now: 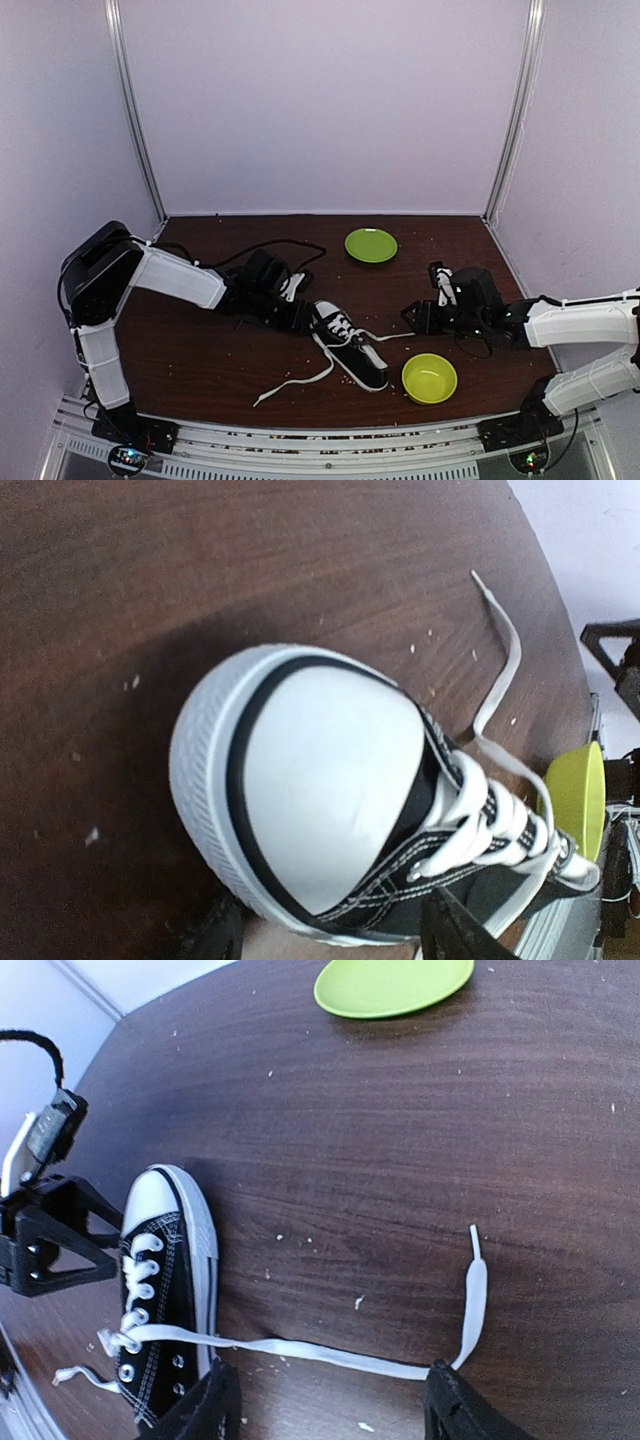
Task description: Tie the shoes
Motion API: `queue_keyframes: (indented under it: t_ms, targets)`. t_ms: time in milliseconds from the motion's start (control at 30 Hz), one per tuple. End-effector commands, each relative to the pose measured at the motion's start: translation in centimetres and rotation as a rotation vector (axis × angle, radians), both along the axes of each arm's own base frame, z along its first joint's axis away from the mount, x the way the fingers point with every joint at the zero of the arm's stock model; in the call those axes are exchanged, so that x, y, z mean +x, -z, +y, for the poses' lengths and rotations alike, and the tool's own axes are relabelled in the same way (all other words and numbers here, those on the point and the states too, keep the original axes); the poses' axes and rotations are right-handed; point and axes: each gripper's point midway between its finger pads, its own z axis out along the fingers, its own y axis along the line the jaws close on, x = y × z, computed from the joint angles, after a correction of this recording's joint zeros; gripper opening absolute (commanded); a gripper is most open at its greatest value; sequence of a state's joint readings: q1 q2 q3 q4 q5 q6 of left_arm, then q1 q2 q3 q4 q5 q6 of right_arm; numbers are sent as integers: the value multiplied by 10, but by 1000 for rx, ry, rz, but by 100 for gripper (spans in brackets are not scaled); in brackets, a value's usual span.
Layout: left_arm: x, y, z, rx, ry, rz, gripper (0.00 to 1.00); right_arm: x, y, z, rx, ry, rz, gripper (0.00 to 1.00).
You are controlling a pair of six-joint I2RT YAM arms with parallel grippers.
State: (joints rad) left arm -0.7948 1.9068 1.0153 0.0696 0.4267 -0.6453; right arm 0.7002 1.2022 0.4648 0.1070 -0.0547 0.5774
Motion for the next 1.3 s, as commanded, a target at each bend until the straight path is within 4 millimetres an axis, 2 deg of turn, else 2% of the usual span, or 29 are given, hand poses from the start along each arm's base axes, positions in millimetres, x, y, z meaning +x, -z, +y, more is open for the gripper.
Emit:
queue_keyframes:
  t_ms: [0, 100, 200, 267, 367, 433, 533, 633, 733, 933, 1067, 1267]
  targets:
    - [28, -35, -35, -168, 57, -92, 63, -3, -9, 0, 80, 10, -28, 69]
    - [37, -41, -46, -193, 70, -111, 63, -3, -13, -3, 87, 21, -47, 77]
    - [46, -45, -49, -207, 75, -133, 63, 0, -10, -15, 51, 88, -36, 79]
    - [51, -48, -45, -203, 66, -166, 64, 2, -8, -23, 20, 127, -29, 79]
    - [56, -54, -26, -161, 50, -258, 65, 5, -4, -35, -46, 186, 0, 78]
    - [50, -56, -14, -115, 70, -313, 65, 6, -2, -39, -79, 202, 15, 78]
    - [23, -60, -7, -99, 146, -343, 65, 11, 14, -52, -114, 253, 81, 78]
    - [-8, -48, -8, -61, 229, -334, 63, 17, 30, -60, -147, 282, 150, 77]
    - [-26, -35, -11, -19, 275, -319, 59, 20, 45, -58, -179, 271, 211, 73]
    - [-33, -25, -18, -5, 287, -296, 52, 25, 59, -47, -191, 238, 264, 61]
    - [-39, -26, -27, -16, 314, -297, 52, 26, 65, -46, -203, 233, 276, 56]
    - [-44, -15, -31, 27, 349, -278, 52, 26, 74, -42, -214, 214, 300, 52]
